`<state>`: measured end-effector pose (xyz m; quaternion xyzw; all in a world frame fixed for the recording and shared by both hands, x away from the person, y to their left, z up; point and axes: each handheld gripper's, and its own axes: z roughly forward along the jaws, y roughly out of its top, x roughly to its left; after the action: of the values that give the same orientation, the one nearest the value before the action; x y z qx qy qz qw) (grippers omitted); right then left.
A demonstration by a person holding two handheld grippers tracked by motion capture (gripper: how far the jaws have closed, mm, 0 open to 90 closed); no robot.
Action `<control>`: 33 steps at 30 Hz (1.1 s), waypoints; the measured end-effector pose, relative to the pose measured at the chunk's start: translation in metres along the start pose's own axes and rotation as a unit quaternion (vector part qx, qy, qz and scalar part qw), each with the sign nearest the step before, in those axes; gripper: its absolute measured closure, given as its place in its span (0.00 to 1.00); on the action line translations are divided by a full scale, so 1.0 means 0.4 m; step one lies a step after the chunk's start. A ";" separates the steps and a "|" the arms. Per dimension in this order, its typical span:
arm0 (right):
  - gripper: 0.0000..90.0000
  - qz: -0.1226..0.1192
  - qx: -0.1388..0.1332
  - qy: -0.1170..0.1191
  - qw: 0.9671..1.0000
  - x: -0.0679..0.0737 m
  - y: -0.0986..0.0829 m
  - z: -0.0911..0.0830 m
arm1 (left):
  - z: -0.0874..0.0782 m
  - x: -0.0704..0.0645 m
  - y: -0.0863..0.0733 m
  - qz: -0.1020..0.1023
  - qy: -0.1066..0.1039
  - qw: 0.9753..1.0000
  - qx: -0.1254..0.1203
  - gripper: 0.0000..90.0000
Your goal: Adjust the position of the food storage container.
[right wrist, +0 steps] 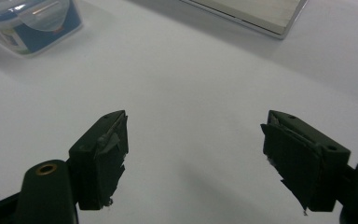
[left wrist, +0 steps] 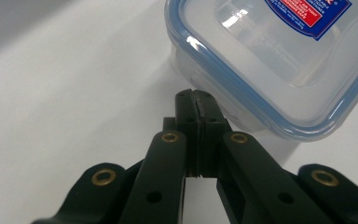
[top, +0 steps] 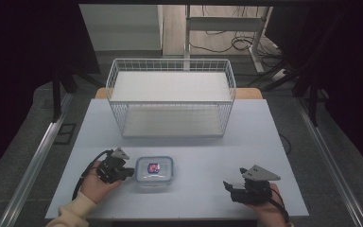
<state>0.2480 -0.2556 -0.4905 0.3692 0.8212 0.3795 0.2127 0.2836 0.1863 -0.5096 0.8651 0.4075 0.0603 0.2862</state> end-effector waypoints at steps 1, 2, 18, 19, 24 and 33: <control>0.25 0.000 0.000 0.000 1.000 0.000 0.000 0.000 | 0.000 0.000 0.000 0.000 0.000 1.000 0.000 0.99; 0.25 0.000 0.000 0.000 1.000 0.000 0.000 0.000 | 0.005 -0.005 0.006 0.000 -0.001 1.000 -0.002 0.99; 0.25 -0.001 -0.001 -0.001 1.000 -0.001 -0.001 0.000 | 0.057 -0.072 0.082 0.039 -0.026 0.999 -0.001 0.99; 0.25 -0.001 -0.001 -0.001 1.000 -0.001 -0.001 0.000 | 0.057 -0.072 0.082 0.039 -0.026 0.999 -0.001 0.99; 0.25 -0.005 -0.006 0.000 1.000 0.003 -0.001 0.005 | 0.046 -0.066 0.077 0.045 -0.020 0.999 -0.009 0.99; 0.25 -0.020 -0.022 0.020 0.999 0.017 0.005 0.029 | -0.029 -0.048 0.042 0.028 0.013 0.996 -0.087 0.83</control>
<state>0.2517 -0.2439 -0.4964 0.3403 0.8242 0.3999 0.2120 0.2782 0.1688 -0.4883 0.8471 0.3798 0.1154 0.3533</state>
